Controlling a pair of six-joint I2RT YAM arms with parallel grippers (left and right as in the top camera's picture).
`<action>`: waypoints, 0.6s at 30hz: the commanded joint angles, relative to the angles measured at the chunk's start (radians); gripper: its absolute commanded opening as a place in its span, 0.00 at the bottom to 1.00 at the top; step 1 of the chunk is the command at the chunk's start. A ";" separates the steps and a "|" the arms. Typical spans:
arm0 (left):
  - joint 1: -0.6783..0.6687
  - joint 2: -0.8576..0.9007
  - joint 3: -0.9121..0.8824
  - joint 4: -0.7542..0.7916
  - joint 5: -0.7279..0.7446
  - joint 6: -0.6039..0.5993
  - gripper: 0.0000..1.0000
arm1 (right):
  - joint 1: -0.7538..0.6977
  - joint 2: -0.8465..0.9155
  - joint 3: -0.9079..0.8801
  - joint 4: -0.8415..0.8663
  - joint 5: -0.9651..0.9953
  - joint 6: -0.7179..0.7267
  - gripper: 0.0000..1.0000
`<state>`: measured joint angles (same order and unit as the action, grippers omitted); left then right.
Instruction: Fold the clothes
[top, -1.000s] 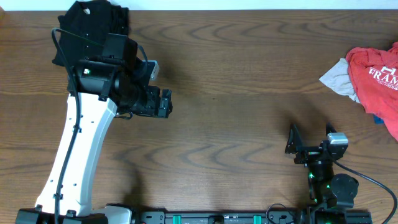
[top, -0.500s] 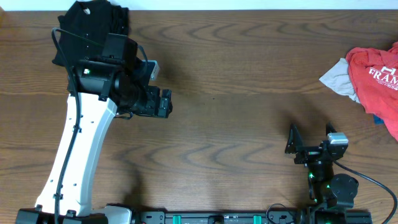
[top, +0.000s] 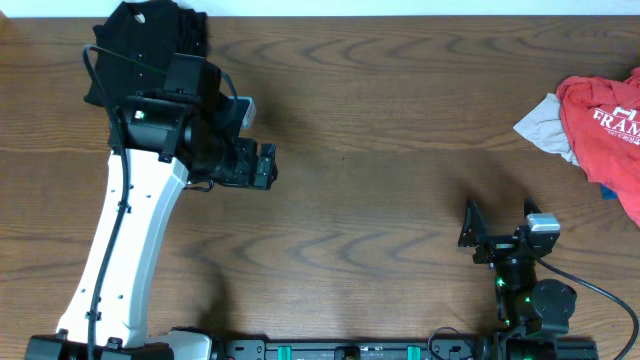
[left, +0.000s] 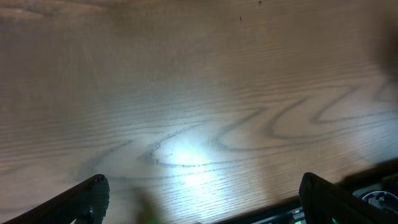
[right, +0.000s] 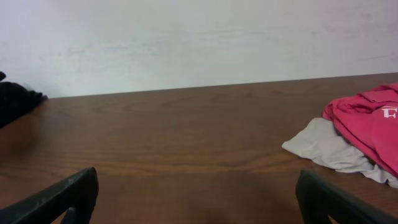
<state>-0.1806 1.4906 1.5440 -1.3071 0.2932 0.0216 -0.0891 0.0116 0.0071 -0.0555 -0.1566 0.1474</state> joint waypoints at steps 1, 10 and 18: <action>-0.002 -0.009 -0.002 0.018 0.010 -0.008 0.98 | 0.007 -0.007 -0.002 -0.005 0.011 -0.018 0.99; -0.001 -0.224 -0.183 0.287 0.009 0.012 0.98 | 0.007 -0.007 -0.002 -0.005 0.011 -0.018 0.99; 0.011 -0.537 -0.590 0.563 0.009 0.049 0.98 | 0.007 -0.007 -0.002 -0.005 0.011 -0.018 0.99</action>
<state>-0.1791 1.0275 1.0481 -0.7776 0.2932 0.0452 -0.0891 0.0116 0.0071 -0.0563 -0.1558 0.1474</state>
